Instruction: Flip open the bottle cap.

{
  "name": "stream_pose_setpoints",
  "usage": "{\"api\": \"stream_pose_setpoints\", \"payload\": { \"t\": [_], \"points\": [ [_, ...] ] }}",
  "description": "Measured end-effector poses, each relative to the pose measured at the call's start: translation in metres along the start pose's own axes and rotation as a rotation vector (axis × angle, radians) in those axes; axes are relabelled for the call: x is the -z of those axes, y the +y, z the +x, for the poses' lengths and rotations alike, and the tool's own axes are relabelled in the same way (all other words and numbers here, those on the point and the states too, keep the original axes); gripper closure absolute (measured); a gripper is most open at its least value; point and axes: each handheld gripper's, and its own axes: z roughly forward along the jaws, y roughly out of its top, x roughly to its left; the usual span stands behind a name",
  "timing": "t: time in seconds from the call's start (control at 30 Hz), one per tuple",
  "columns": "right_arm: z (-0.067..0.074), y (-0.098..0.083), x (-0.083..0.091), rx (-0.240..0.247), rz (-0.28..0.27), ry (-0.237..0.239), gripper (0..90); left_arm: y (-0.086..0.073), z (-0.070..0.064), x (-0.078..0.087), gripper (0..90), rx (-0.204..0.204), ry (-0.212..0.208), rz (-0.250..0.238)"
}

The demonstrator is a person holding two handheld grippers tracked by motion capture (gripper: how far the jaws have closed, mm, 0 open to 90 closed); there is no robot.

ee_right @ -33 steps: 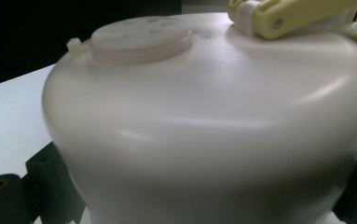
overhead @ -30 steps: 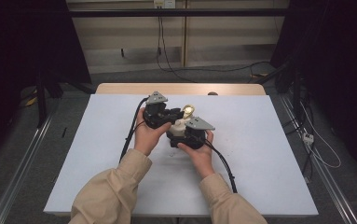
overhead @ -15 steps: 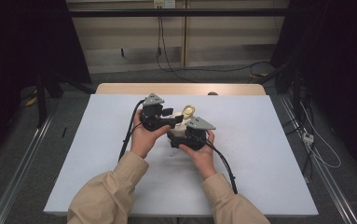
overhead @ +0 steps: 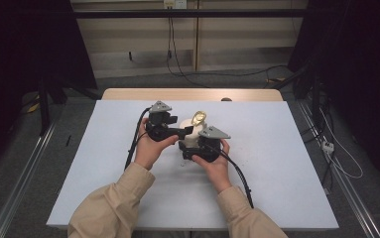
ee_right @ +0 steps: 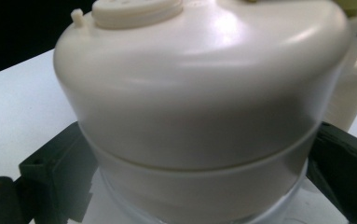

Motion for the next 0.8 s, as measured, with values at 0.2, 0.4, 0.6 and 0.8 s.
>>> {"api": "stream_pose_setpoints", "payload": {
  "t": [0.2,0.4,0.6,0.8],
  "points": [
    [-0.001,0.0,0.006,0.023,0.011,0.004,4.5,-0.002,0.0,0.001,18.7,-0.005,-0.005,0.009],
    [-0.003,-0.001,0.017,0.038,0.017,0.002,4.7,-0.004,-0.001,0.001,15.2,-0.006,-0.019,0.011],
    [-0.008,-0.005,0.027,0.041,0.023,-0.006,4.7,-0.007,-0.003,0.003,14.0,-0.004,-0.039,0.003],
    [-0.01,-0.006,0.036,0.079,0.037,-0.01,4.9,-0.009,-0.003,0.013,12.0,-0.007,-0.054,0.002]
  ]
}}
